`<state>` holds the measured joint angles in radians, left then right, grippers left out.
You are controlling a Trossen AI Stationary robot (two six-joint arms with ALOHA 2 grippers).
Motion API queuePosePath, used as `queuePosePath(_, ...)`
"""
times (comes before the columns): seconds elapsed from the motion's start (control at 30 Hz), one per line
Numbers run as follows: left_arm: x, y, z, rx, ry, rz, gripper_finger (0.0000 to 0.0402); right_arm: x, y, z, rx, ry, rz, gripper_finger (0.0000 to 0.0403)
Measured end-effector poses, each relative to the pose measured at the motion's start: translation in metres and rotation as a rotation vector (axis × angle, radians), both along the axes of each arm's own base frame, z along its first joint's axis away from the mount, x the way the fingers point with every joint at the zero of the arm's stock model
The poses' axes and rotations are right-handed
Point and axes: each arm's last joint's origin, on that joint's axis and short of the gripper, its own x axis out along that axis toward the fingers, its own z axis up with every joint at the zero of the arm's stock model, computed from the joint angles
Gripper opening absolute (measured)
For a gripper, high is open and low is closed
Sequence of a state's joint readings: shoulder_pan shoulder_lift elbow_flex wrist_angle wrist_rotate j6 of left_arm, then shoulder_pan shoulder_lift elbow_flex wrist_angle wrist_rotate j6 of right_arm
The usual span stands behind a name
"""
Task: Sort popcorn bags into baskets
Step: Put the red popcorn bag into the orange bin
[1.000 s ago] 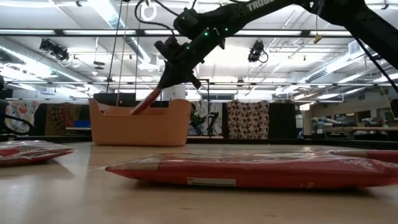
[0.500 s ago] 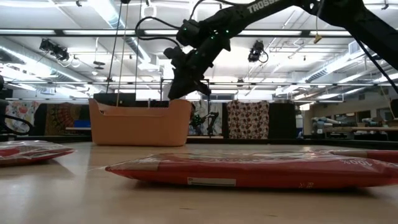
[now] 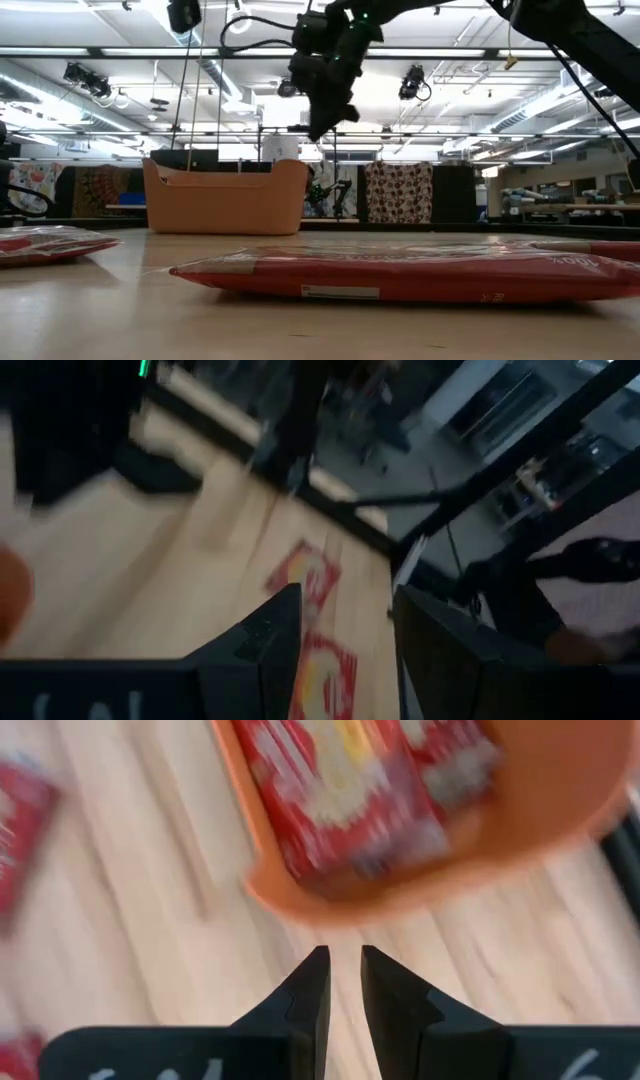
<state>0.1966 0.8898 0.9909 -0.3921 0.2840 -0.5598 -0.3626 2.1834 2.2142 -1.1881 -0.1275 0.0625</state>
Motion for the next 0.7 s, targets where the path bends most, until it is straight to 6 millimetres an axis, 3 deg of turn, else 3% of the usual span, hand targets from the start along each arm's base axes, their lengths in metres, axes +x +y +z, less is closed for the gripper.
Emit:
queuePosePath(0.17, -0.003, -0.011, -0.012, -0.053, 0.134, -0.045, 0.0167, -0.014, 0.002, 0.004, -0.05, 0.129, 0.022, 0.0065)
queuePosePath(0.37, -0.007, -0.023, -0.022, -0.076, 0.257, -0.089, 0.0167, -0.022, 0.005, 0.014, -0.078, 0.143, 0.023, 0.0065)
queuePosePath(0.7, -0.001, -0.044, -0.008, -0.086, 0.102, -0.206, 0.0167, -0.037, -0.01, 0.016, -0.056, 0.202, -0.018, 0.0065)
